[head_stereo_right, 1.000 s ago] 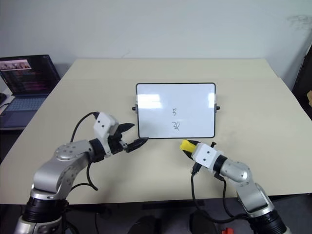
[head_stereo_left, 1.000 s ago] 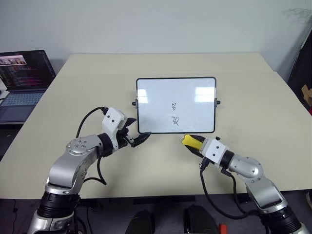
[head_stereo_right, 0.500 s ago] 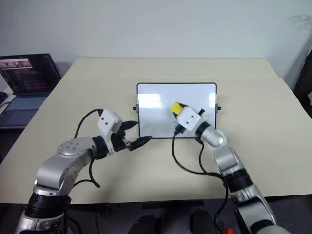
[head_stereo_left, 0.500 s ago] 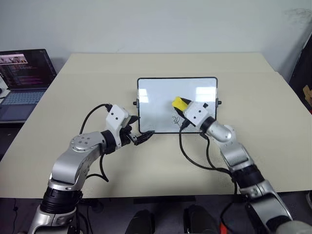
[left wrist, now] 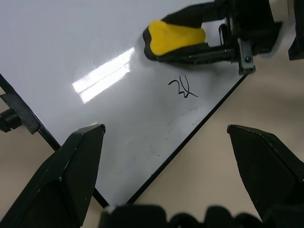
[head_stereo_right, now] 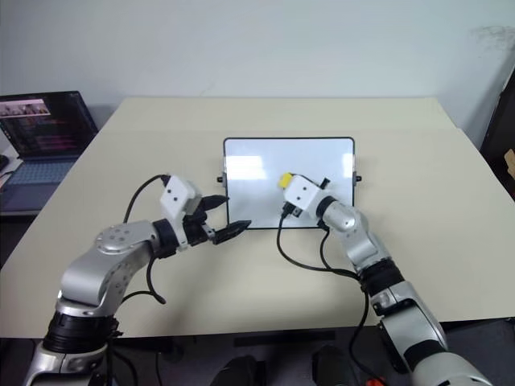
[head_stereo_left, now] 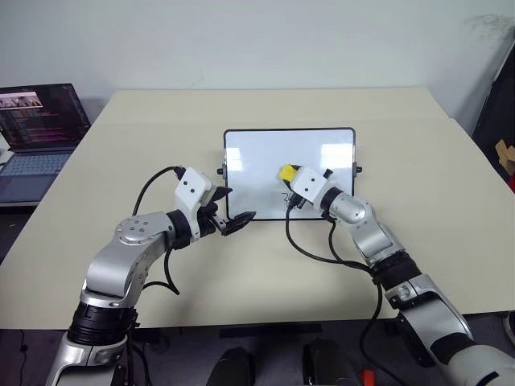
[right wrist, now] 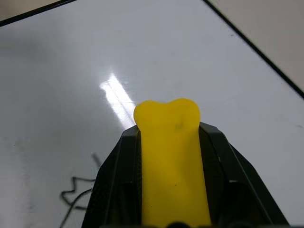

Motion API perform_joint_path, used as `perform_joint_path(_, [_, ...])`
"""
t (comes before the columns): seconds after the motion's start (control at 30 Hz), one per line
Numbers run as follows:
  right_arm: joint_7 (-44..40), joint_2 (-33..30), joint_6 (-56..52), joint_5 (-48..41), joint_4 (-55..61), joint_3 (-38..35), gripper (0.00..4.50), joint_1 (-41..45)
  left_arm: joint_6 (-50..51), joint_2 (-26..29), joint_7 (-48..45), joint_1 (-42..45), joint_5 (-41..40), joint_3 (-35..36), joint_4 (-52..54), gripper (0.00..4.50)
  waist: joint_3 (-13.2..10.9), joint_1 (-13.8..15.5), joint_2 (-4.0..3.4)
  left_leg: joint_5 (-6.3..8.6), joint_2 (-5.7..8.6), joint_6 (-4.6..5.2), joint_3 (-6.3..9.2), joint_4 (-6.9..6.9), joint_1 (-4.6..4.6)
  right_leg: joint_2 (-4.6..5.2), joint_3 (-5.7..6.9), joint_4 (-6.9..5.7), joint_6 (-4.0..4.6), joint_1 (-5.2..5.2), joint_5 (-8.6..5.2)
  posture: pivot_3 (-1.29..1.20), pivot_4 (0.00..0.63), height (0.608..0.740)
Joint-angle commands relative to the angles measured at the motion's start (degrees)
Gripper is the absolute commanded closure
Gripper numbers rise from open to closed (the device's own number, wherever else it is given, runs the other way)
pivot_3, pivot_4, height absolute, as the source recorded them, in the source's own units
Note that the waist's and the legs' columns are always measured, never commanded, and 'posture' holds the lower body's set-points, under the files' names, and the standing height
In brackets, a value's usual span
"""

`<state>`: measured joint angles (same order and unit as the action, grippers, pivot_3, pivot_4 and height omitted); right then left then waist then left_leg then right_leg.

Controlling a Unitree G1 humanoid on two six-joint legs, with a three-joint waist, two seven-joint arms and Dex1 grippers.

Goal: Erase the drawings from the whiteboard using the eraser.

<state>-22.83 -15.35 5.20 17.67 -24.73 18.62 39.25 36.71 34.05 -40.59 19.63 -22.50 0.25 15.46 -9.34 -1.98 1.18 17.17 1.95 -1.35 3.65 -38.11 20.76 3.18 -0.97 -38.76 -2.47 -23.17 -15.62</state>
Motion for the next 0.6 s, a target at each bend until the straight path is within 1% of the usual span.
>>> perform_joint_path(0.03, [-2.05,-1.88,-4.17,2.95,-1.38,2.03,3.24,-2.45,-1.84,0.12,-0.23,0.93,0.27,0.54,0.61,0.00,0.01,0.00,0.01,0.00,0.01,0.00,-0.01,-0.02,-0.03,0.00,0.00,-0.06,0.00,0.01,0.00,0.00,0.150,0.740])
perform_joint_path(0.2, [-0.42,-1.46,-4.21,2.54,-0.64,0.66,3.24,-0.87,-2.50,-0.03,-0.46,1.08,0.44,0.29,-0.17,0.00,0.01,0.06,0.01,-0.11,0.02,-0.02,0.05,-0.04,-0.12,-0.04,0.02,-0.18,0.11,0.07,0.11,0.00,0.150,0.740])
perform_joint_path(0.43, [5.45,0.47,-3.88,-0.16,2.40,-4.48,3.24,2.89,-2.74,-0.13,-0.69,0.96,0.42,0.17,-0.47,0.00,0.00,0.09,0.00,-0.18,0.02,-0.02,0.06,-0.04,-0.02,-0.04,0.02,-0.18,0.11,-0.02,0.18,0.00,0.150,0.740])
perform_joint_path(0.6, [6.81,1.82,-4.66,-1.26,3.70,-6.18,3.24,2.85,-2.76,-0.51,-0.49,0.47,0.27,-0.02,-0.05,0.00,-0.01,0.05,0.00,-0.18,-0.01,-0.03,0.11,0.03,0.07,-0.03,0.01,0.00,0.11,-0.07,0.17,0.00,0.150,0.740])
